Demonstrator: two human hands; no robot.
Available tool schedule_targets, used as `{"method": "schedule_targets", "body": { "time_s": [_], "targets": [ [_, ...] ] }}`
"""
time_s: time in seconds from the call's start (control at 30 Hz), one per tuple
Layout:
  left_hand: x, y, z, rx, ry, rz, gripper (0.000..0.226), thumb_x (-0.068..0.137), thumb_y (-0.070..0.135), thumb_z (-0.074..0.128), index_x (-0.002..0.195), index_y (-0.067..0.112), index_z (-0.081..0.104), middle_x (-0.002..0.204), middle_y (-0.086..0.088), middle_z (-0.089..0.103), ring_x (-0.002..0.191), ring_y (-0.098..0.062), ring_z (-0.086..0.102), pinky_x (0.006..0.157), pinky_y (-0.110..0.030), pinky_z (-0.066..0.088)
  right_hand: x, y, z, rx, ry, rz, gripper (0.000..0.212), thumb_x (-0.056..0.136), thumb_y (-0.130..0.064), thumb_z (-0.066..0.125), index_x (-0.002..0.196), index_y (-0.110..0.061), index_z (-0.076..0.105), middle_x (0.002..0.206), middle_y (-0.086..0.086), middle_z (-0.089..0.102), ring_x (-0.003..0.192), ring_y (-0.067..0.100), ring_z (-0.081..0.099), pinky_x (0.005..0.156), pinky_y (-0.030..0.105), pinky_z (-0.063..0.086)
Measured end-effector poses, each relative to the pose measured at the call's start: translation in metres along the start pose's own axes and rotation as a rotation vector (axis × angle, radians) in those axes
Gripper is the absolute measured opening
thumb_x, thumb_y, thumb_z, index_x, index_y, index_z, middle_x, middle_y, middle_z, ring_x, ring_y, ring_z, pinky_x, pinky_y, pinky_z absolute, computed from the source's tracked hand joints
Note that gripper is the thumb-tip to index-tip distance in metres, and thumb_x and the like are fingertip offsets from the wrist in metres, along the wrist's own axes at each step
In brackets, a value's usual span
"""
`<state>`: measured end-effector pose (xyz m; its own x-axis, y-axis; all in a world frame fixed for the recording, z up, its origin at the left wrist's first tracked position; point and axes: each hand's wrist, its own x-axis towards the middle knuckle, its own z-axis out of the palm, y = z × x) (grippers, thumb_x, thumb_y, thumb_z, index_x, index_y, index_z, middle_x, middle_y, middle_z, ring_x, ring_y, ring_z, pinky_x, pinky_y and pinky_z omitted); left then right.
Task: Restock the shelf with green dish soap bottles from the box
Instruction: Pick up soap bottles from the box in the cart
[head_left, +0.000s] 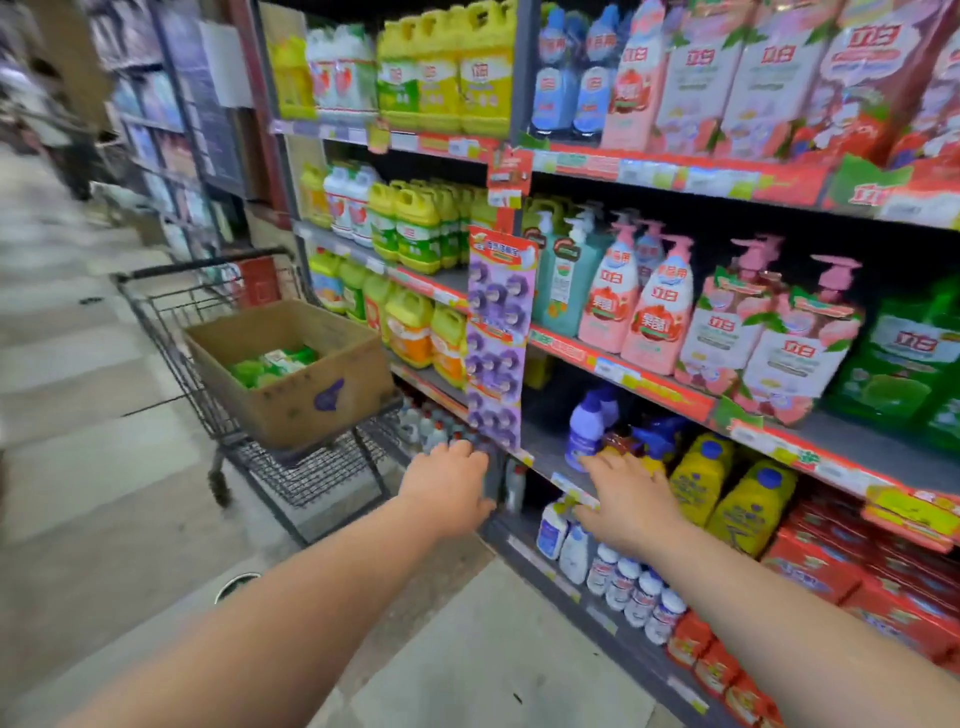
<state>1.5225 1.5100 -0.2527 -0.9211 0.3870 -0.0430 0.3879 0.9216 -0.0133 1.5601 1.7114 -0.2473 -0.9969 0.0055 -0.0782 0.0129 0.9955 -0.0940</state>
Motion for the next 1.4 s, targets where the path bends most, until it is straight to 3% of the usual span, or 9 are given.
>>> {"method": "schedule_targets", "body": {
  "time_s": [0.13, 0.37, 0.53, 0.83, 0.93, 1.4],
  "targets": [
    [-0.028, -0.102, 0.001, -0.016, -0.017, -0.119, 0.058, 0.089, 0.047, 0.050, 0.136, 0.015, 0.040, 0.138, -0.008, 0.043, 0.127, -0.031, 0.041, 0.100, -0.043, 0.041, 0.038, -0.100, 0.006, 0.006, -0.018, -0.124, 0.064, 0.089, -0.044, 0.051, 0.145, -0.025, 0.027, 0.151, 0.000, 0.030, 0.142, 0.028, 0.023, 0.113, 0.050, 0.024],
    [-0.081, -0.286, 0.004, -0.024, 0.014, -0.322, 0.051, 0.087, 0.047, 0.051, 0.127, 0.016, 0.046, 0.133, -0.006, 0.046, 0.125, -0.029, 0.043, 0.098, -0.043, 0.042, 0.095, -0.300, 0.031, -0.007, -0.034, -0.336, 0.062, 0.089, -0.043, 0.051, 0.144, -0.025, 0.029, 0.148, 0.001, 0.035, 0.139, 0.027, 0.026, 0.111, 0.050, 0.024],
    [-0.104, -0.379, 0.015, -0.049, 0.006, -0.402, 0.054, 0.088, 0.048, 0.049, 0.132, 0.016, 0.044, 0.138, -0.007, 0.045, 0.126, -0.028, 0.044, 0.101, -0.041, 0.042, 0.115, -0.397, 0.052, -0.014, -0.109, -0.420, 0.063, 0.090, -0.041, 0.050, 0.146, -0.025, 0.026, 0.151, 0.000, 0.030, 0.142, 0.027, 0.021, 0.114, 0.053, 0.021],
    [-0.082, -0.477, 0.039, -0.086, 0.026, -0.443, 0.047, 0.087, 0.049, 0.048, 0.123, 0.019, 0.049, 0.127, -0.004, 0.051, 0.119, -0.027, 0.048, 0.095, -0.040, 0.045, 0.197, -0.482, 0.059, -0.044, -0.105, -0.461, 0.060, 0.090, -0.041, 0.050, 0.144, -0.024, 0.029, 0.149, 0.002, 0.034, 0.139, 0.027, 0.026, 0.111, 0.050, 0.025],
    [-0.060, -0.517, 0.041, -0.081, 0.015, -0.475, 0.050, 0.089, 0.048, 0.048, 0.129, 0.019, 0.045, 0.132, -0.003, 0.048, 0.124, -0.025, 0.044, 0.095, -0.038, 0.044, 0.244, -0.510, 0.064, -0.028, -0.111, -0.486, 0.060, 0.090, -0.040, 0.049, 0.144, -0.025, 0.029, 0.149, 0.002, 0.034, 0.139, 0.026, 0.026, 0.112, 0.050, 0.024],
    [0.148, -0.671, 0.020, -0.060, -0.018, -0.438, 0.051, 0.089, 0.047, 0.049, 0.129, 0.016, 0.045, 0.133, -0.005, 0.048, 0.123, -0.026, 0.045, 0.099, -0.039, 0.041, 0.488, -0.571, 0.063, -0.041, -0.210, -0.434, 0.064, 0.091, -0.038, 0.052, 0.147, -0.022, 0.026, 0.155, 0.003, 0.026, 0.144, 0.029, 0.018, 0.114, 0.056, 0.021]
  ]
}}
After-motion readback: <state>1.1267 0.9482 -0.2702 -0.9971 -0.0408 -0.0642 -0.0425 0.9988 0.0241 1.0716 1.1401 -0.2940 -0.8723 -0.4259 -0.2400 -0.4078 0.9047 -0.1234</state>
